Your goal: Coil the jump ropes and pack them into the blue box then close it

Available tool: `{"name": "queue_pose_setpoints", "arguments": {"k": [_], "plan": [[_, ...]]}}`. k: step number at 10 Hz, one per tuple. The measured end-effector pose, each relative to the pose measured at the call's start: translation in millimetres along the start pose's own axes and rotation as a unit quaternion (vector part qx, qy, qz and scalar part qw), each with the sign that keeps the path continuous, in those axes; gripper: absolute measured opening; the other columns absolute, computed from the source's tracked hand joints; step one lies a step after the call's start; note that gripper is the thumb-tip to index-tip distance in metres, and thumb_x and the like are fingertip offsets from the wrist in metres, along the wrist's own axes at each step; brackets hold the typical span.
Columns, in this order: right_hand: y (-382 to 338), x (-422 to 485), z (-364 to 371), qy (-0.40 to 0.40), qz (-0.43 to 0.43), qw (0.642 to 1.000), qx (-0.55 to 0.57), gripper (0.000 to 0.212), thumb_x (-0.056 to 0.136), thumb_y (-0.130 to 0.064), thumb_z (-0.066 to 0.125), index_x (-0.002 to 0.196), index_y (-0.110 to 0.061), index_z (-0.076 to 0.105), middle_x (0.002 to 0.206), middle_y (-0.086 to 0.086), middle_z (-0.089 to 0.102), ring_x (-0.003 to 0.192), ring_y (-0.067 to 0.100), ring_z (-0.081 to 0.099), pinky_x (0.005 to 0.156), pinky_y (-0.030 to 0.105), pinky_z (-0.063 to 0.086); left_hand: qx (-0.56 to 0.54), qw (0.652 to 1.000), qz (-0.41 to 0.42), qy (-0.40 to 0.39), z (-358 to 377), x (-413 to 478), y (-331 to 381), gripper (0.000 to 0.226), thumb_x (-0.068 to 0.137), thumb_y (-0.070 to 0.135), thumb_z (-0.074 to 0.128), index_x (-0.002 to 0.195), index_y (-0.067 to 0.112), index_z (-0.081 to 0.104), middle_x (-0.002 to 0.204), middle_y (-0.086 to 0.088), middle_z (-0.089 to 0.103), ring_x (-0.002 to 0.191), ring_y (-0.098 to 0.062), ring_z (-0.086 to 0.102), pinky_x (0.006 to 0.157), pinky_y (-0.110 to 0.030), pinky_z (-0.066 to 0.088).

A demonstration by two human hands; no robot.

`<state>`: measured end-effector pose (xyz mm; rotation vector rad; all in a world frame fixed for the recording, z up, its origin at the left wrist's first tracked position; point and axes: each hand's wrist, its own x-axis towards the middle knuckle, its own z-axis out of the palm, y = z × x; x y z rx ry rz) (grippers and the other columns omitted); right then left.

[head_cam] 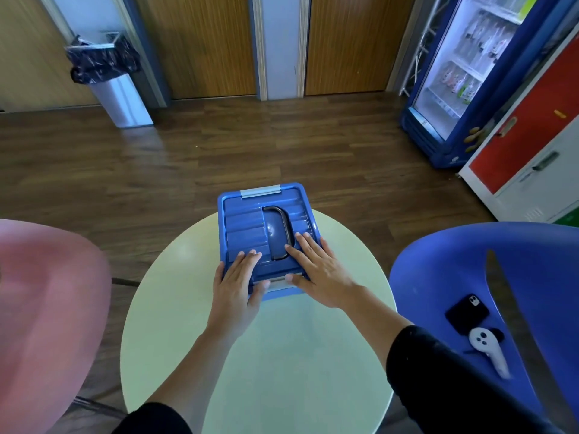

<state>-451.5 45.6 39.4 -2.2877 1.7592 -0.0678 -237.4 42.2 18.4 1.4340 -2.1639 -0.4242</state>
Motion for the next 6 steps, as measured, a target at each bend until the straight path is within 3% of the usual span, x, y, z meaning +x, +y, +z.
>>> {"name": "queue_pose_setpoints", "arguments": {"k": [3, 4, 5, 6], "plan": [[-2.2, -2.7, -5.3, -0.017, 0.014, 1.000, -0.003, 0.091, 0.075, -0.072, -0.006, 0.154, -0.027, 0.007, 0.162, 0.003, -0.007, 0.148, 0.017, -0.014, 0.118, 0.036, -0.014, -0.008, 0.999, -0.015, -0.039, -7.4, 1.7, 3.7, 0.067, 0.086, 0.056, 0.031, 0.139, 0.019, 0.047, 0.148, 0.004, 0.043, 0.144, -0.015, 0.028, 0.117, -0.037, 0.010], [-9.5, -8.6, -12.7, -0.027, 0.039, 0.999, 0.026, 0.091, 0.077, -0.074, -0.001, 0.154, -0.026, 0.006, 0.162, 0.003, -0.007, 0.149, 0.018, -0.013, 0.119, 0.037, -0.010, -0.016, 0.995, -0.035, -0.088, -18.7, 8.5, 12.2, 0.059, 0.089, 0.050, 0.048, 0.139, 0.020, 0.047, 0.149, 0.004, 0.041, 0.144, -0.015, 0.027, 0.116, -0.036, 0.012], [-15.5, -20.7, -23.5, 0.017, 0.087, 0.987, 0.134, 0.074, 0.092, -0.063, 0.024, 0.154, -0.024, 0.010, 0.163, 0.003, -0.001, 0.150, 0.019, -0.007, 0.120, 0.036, -0.004, -0.074, 0.990, -0.087, -0.078, -32.8, 20.2, 23.3, 0.039, 0.092, 0.030, 0.059, 0.131, 0.023, 0.054, 0.137, 0.007, 0.053, 0.130, -0.017, 0.045, 0.106, -0.031, 0.033], [-19.5, -69.8, -37.8, 0.142, 0.229, 0.917, 0.294, 0.064, 0.096, -0.054, 0.037, 0.150, -0.020, 0.026, 0.159, 0.002, 0.023, 0.147, 0.016, 0.017, 0.118, 0.028, 0.010, -0.137, 0.978, -0.149, 0.049, -59.7, 1.3, 29.6, 0.026, 0.091, 0.015, 0.060, 0.103, 0.038, 0.062, 0.114, 0.008, 0.067, 0.112, -0.018, 0.060, 0.089, -0.025, 0.043]]}}
